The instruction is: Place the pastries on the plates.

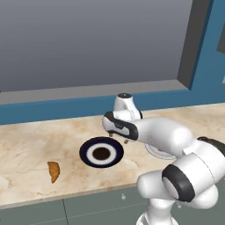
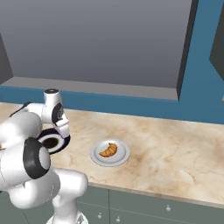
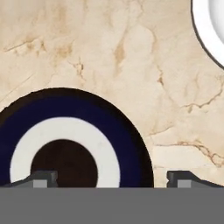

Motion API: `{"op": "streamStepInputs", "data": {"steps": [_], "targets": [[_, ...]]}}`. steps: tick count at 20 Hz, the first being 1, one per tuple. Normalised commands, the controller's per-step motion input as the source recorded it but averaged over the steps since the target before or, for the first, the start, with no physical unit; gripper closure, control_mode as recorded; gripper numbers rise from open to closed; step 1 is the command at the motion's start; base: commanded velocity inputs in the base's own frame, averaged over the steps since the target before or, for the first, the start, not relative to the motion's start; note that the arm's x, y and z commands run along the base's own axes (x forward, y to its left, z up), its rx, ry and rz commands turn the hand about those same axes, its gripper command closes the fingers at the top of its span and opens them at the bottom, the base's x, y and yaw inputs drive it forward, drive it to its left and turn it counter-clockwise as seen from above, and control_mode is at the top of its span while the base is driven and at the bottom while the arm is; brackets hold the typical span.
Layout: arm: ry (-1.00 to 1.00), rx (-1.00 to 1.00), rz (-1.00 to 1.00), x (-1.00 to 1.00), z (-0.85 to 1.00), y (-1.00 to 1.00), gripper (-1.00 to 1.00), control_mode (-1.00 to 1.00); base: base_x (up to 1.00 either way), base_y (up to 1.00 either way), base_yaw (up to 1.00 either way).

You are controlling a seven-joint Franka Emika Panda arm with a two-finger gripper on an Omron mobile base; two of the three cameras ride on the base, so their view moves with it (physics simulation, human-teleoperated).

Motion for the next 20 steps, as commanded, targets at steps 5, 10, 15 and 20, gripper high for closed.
{"op": "streamStepInputs", "data": {"steps": [5, 10, 15, 20], "targets": [[0.0, 0.02, 0.15, 0.22, 0.02, 0.74, -1.0, -1.0, 0.0, 0.0, 0.0], [0.0, 0.02, 0.35, 0.0, 0.05, 0.35, -1.0, -1.0, 0.0, 0.0, 0.0], [0.0, 0.0, 0.4, 0.0, 0.0, 0.31, -1.0, -1.0, 0.0, 0.0, 0.0], [0.0, 0.0, 0.27, -0.02, 0.0, 0.5, -1.0, -1.0, 0.0, 0.0, 0.0]]}}
